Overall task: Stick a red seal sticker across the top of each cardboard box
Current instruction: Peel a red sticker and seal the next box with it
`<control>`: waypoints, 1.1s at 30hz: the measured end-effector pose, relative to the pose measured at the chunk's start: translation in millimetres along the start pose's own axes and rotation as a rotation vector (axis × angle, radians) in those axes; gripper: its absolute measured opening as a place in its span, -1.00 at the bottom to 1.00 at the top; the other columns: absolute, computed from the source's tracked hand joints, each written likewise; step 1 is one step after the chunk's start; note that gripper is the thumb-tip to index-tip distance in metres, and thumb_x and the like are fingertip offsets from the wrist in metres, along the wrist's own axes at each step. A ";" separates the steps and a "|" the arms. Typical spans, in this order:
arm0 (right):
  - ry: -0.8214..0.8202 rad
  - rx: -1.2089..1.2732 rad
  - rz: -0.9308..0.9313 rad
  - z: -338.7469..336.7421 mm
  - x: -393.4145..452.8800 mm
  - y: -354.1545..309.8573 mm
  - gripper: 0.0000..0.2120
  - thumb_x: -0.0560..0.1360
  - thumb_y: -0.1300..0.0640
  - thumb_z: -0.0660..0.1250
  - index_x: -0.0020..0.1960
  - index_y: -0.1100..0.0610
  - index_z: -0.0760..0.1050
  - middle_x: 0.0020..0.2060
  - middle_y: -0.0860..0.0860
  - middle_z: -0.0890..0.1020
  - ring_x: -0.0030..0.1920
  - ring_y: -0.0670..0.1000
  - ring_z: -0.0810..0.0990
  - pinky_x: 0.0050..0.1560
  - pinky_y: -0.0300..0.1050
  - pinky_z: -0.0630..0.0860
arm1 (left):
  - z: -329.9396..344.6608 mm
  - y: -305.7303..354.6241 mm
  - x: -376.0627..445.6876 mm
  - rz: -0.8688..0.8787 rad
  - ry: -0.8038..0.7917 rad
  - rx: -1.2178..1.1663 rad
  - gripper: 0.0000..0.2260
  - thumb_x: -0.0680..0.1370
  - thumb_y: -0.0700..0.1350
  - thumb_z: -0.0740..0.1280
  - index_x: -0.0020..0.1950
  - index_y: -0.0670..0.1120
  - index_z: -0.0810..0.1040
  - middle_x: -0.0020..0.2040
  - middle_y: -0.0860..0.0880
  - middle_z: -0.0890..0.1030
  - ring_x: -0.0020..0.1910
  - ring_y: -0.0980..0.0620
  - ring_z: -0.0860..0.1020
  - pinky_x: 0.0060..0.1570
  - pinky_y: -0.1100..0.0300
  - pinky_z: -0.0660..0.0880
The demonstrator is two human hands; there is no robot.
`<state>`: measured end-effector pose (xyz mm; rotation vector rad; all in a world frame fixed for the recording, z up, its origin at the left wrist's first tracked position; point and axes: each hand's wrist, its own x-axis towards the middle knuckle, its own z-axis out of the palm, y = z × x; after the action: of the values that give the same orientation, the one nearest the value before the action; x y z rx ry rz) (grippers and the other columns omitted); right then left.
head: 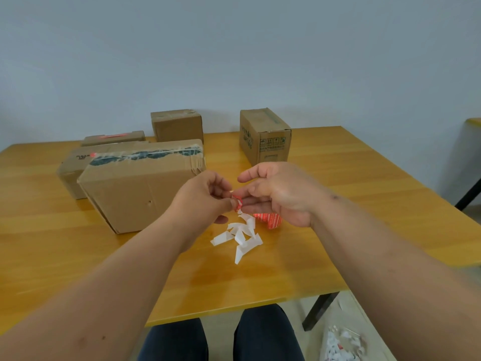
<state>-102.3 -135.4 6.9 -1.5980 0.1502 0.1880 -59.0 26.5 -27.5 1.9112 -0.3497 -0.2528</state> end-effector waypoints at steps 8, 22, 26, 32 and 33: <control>0.235 -0.641 -0.214 -14.2 -1.3 -5.4 -0.56 0.55 0.32 0.22 0.35 -0.03 0.43 0.21 -0.16 0.59 0.18 -0.14 0.55 0.10 -0.21 0.51 | 4.2 -0.6 5.8 -0.042 -0.042 -0.059 -0.81 0.47 -0.25 0.48 0.01 -0.12 0.54 -0.30 -0.10 0.57 -0.25 -0.01 0.59 -0.20 0.12 0.62; 0.240 -1.202 -0.179 -39.8 10.5 2.5 -0.85 0.46 0.15 0.34 -0.19 -0.08 0.59 -0.24 -0.26 0.49 -0.03 -0.09 0.51 0.08 -0.02 0.48 | 24.0 -9.5 17.4 -0.204 -0.151 0.010 -0.87 0.56 -0.32 0.34 -0.10 -0.18 0.68 -0.18 -0.15 0.69 -0.24 0.05 0.64 -0.13 0.12 0.66; 0.175 -1.316 -0.153 -42.3 8.5 2.2 -0.84 0.43 0.14 0.31 -0.12 -0.04 0.64 -0.10 -0.17 0.60 0.03 -0.06 0.49 0.17 -0.03 0.20 | 28.1 -10.8 20.7 -0.262 -0.190 0.041 -0.85 0.59 -0.25 0.31 -0.02 -0.17 0.68 -0.13 -0.14 0.61 -0.26 0.03 0.58 -0.17 0.12 0.65; 0.172 -1.321 -0.180 -43.2 8.4 2.1 -0.87 0.43 0.11 0.31 -0.13 -0.03 0.64 -0.14 -0.14 0.61 0.01 -0.10 0.49 0.25 0.03 0.19 | 27.3 -9.0 23.8 -0.212 -0.170 0.060 -0.87 0.49 -0.34 0.39 -0.12 -0.14 0.68 -0.26 -0.06 0.63 -0.32 0.09 0.52 -0.35 0.28 0.50; 0.189 -1.292 -0.206 -42.8 8.7 2.1 -0.88 0.43 0.10 0.33 -0.14 -0.03 0.64 -0.17 -0.17 0.60 -0.04 -0.14 0.49 0.25 0.03 0.21 | 26.7 -8.8 23.5 -0.206 -0.172 0.050 -0.89 0.48 -0.34 0.41 -0.13 -0.15 0.66 -0.28 -0.04 0.62 -0.34 0.10 0.52 -0.36 0.28 0.49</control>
<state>-93.1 -178.1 4.3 -2.9033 -0.0153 -0.0643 -45.1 -2.2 -45.4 1.9817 -0.2750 -0.5521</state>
